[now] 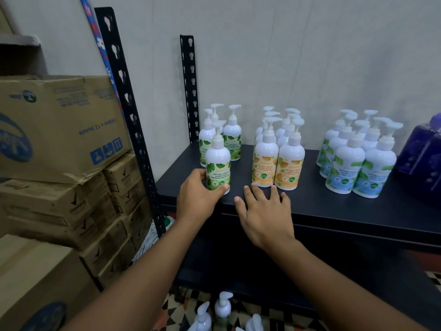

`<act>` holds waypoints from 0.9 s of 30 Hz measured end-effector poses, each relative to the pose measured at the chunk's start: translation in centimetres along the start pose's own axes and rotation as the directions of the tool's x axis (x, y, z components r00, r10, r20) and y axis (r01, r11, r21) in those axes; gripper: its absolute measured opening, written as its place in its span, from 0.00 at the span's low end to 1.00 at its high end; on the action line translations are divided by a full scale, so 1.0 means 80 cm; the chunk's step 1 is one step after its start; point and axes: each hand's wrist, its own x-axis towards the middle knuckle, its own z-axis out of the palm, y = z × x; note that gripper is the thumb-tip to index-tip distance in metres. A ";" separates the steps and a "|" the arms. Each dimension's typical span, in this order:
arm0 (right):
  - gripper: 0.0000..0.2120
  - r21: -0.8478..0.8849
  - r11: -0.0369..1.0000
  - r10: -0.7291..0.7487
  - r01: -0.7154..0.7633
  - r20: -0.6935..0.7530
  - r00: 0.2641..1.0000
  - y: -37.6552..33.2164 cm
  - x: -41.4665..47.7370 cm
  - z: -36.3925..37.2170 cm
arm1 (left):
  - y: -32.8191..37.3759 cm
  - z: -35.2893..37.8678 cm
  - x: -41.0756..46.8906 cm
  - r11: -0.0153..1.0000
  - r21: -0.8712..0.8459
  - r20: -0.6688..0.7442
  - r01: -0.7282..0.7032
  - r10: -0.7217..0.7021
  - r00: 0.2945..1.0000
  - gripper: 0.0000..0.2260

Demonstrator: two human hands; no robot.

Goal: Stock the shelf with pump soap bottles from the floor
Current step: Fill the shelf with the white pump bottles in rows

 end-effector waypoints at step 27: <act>0.32 0.108 0.992 0.078 -0.063 -0.140 0.987 -0.006 0.006 0.013 | 0.013 0.089 0.111 0.944 0.278 -0.125 0.179 -0.149 0.981 0.18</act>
